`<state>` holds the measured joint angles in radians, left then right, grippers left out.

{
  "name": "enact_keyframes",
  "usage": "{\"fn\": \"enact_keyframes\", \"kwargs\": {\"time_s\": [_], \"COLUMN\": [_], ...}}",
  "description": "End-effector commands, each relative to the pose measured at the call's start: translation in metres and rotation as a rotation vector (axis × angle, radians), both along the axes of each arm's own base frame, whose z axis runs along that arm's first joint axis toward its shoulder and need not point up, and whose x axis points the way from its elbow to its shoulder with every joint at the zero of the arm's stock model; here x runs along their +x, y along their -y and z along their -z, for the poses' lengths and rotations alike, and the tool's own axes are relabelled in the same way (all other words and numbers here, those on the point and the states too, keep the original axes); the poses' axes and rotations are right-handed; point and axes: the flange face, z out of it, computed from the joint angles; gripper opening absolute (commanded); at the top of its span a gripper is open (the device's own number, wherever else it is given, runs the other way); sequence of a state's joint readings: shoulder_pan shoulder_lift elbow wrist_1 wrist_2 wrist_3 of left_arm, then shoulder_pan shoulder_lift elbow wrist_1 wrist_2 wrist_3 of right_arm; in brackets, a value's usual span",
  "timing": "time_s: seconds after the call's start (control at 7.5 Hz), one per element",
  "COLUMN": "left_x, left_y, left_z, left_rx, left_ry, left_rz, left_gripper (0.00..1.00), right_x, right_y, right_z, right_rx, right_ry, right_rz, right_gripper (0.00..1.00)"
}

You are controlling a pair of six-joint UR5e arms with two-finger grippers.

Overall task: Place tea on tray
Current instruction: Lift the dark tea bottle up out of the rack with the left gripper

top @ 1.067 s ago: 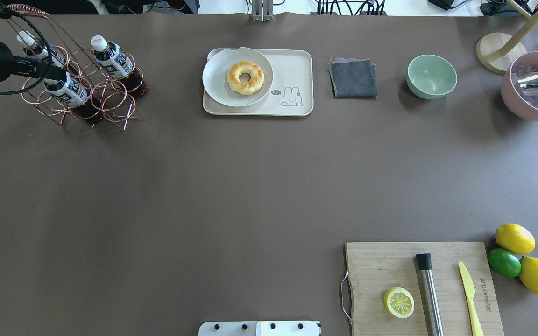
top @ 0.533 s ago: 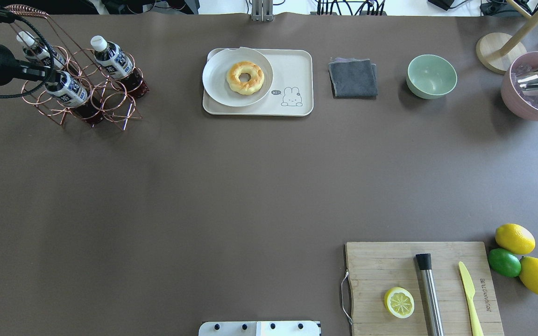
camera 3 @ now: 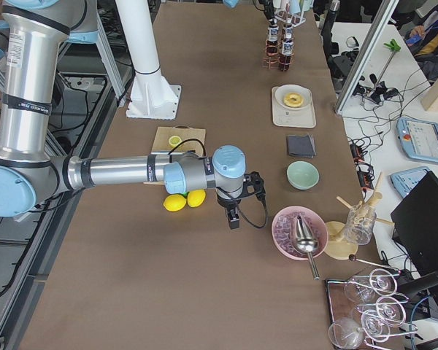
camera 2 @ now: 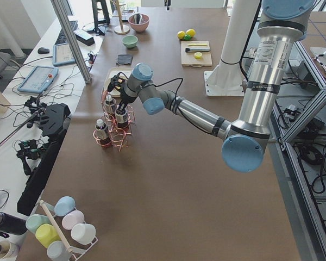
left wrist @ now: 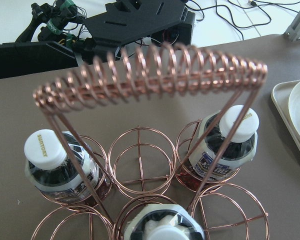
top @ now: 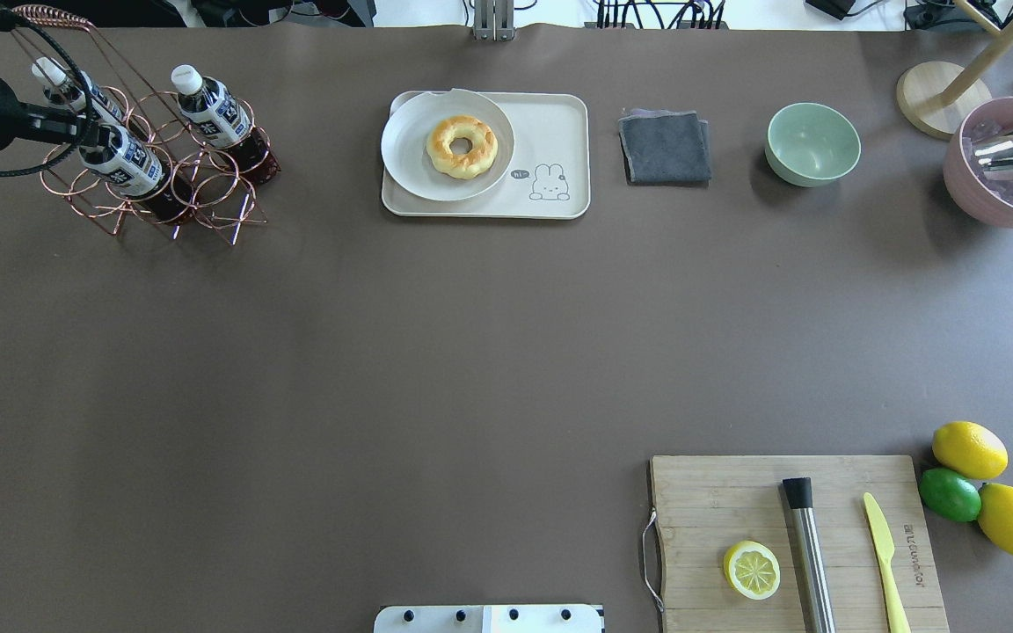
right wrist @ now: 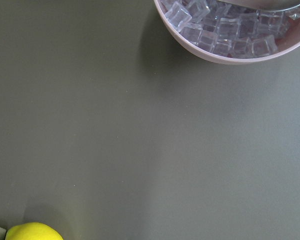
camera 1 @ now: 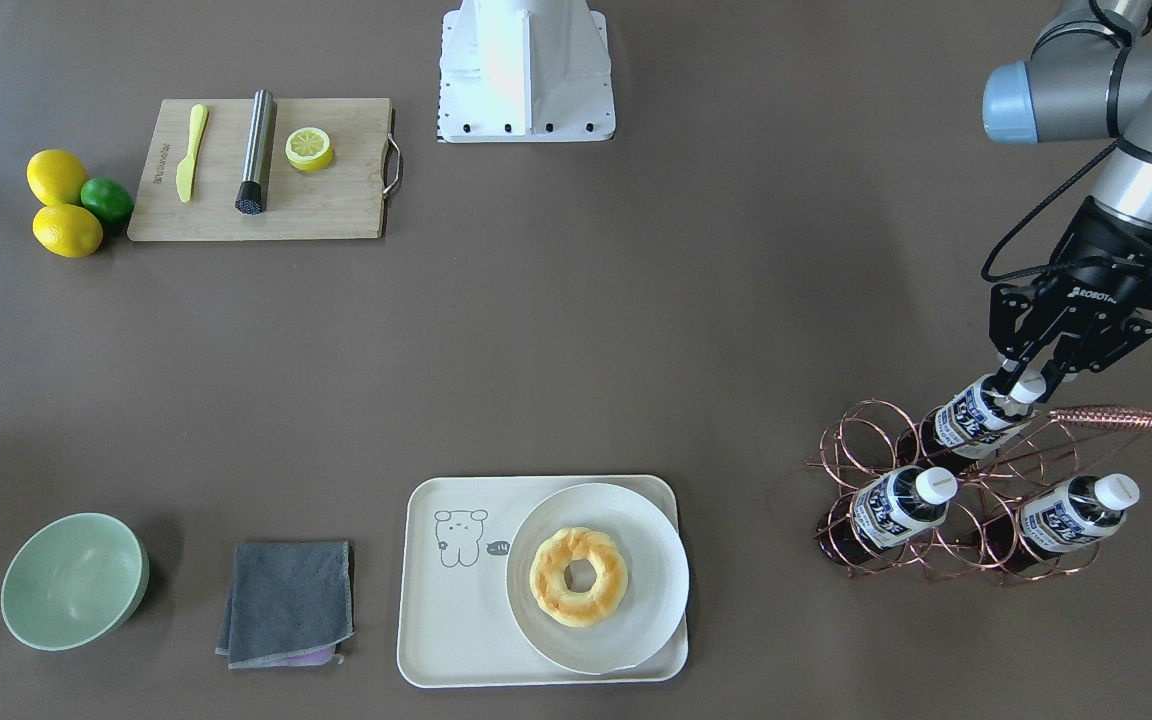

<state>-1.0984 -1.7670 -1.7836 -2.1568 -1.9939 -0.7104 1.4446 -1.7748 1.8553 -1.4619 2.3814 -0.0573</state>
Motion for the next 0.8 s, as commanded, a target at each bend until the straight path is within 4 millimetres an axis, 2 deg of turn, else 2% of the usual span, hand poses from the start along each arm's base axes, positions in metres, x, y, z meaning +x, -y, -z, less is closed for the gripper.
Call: {"fn": "enact_keyframes", "kwargs": {"time_s": [0.0, 0.13, 0.4, 0.67], "left_x": [-0.065, -0.092, -0.14, -0.146], "left_y": [0.002, 0.002, -0.01, -0.043], "left_z": [0.018, 0.023, 0.038, 0.056], "left_rx": [0.014, 0.009, -0.001, 0.024], "left_ry": [-0.061, -0.096, -0.193, -0.213], "left_rz": [0.02, 0.019, -0.037, -0.041], "left_gripper": [0.0, 0.0, 0.0, 0.0], "right_x": [-0.002, -0.002, -0.003, -0.005], "right_y": [0.001, 0.001, 0.002, 0.006], "right_z": [-0.001, -0.001, -0.001, 0.003], "right_rx": [-0.003, -0.003, -0.004, 0.007], "right_ry": [-0.001, -0.001, -0.002, -0.005], "right_rz": [0.004, 0.005, 0.003, 0.005], "right_gripper": [1.0, 1.0, 1.0, 1.0]}}
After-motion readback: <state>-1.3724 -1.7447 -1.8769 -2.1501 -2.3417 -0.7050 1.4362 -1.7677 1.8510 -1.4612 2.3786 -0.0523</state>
